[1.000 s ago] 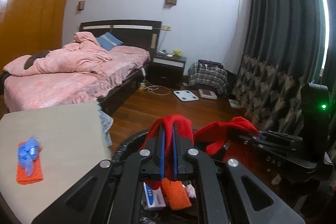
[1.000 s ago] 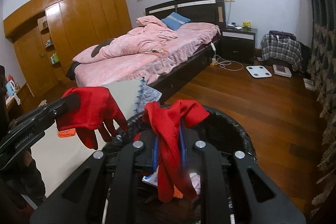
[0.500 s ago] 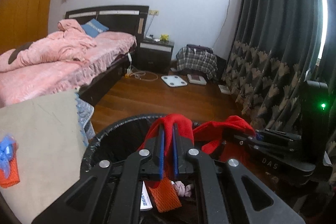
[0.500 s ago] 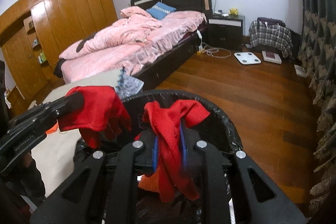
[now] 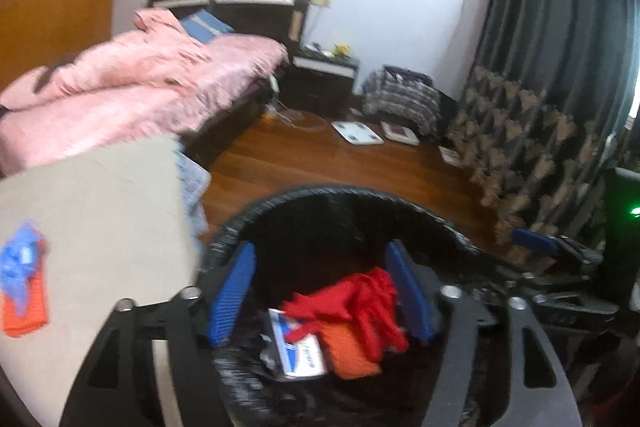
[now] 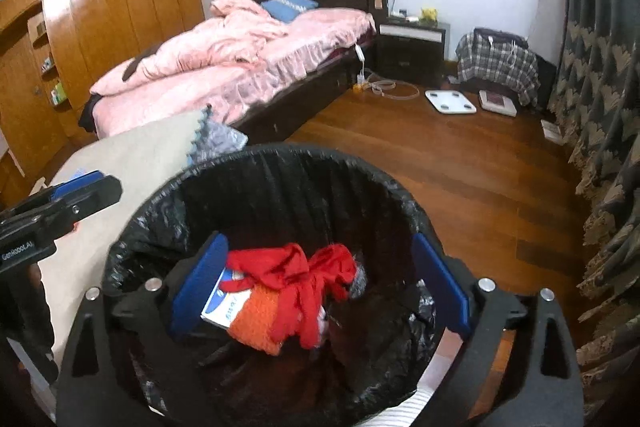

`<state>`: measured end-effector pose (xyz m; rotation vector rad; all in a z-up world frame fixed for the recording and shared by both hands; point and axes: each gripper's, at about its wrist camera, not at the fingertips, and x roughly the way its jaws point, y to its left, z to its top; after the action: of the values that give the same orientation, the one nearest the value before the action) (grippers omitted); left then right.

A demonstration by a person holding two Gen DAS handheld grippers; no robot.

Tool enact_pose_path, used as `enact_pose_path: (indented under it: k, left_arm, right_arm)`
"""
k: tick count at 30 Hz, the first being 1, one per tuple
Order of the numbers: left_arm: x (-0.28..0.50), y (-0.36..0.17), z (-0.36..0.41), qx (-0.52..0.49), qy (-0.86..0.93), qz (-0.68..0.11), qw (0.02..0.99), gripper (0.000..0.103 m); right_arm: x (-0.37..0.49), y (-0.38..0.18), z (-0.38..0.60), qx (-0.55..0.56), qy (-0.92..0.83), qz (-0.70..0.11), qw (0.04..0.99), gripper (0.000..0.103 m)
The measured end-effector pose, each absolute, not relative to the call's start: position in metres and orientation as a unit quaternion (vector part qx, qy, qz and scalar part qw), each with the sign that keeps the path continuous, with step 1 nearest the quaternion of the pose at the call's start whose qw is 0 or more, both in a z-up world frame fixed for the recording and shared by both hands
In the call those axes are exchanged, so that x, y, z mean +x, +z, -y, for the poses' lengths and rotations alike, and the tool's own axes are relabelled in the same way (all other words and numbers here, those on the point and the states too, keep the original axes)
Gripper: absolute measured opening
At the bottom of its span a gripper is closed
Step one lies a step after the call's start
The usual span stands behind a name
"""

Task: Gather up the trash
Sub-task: 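Move both grippers back to the blue bag on the orange mesh net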

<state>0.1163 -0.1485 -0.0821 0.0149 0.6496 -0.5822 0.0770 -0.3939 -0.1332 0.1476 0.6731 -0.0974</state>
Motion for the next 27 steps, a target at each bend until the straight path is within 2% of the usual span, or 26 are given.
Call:
enact_pose_path:
  k: [6, 9, 27]
  left_arm:
    - [0.11, -0.064, 0.106, 0.002, -0.231, -0.283, 0.931, 0.086]
    - [0.106, -0.059, 0.082, -0.006, -0.208, -0.275, 0.939, 0.089]
    - [0.107, -0.068, -0.073, -0.02, -0.042, -0.251, 0.967, 0.091]
  right_arm:
    - [0.073, -0.112, 0.381, 0.074, -0.031, -0.293, 0.953, 0.096]
    - [0.078, -0.101, 0.366, 0.071, -0.016, -0.286, 0.956, 0.096]
    - [0.147, -0.092, 0.228, 0.049, 0.094, -0.276, 0.955, 0.097]
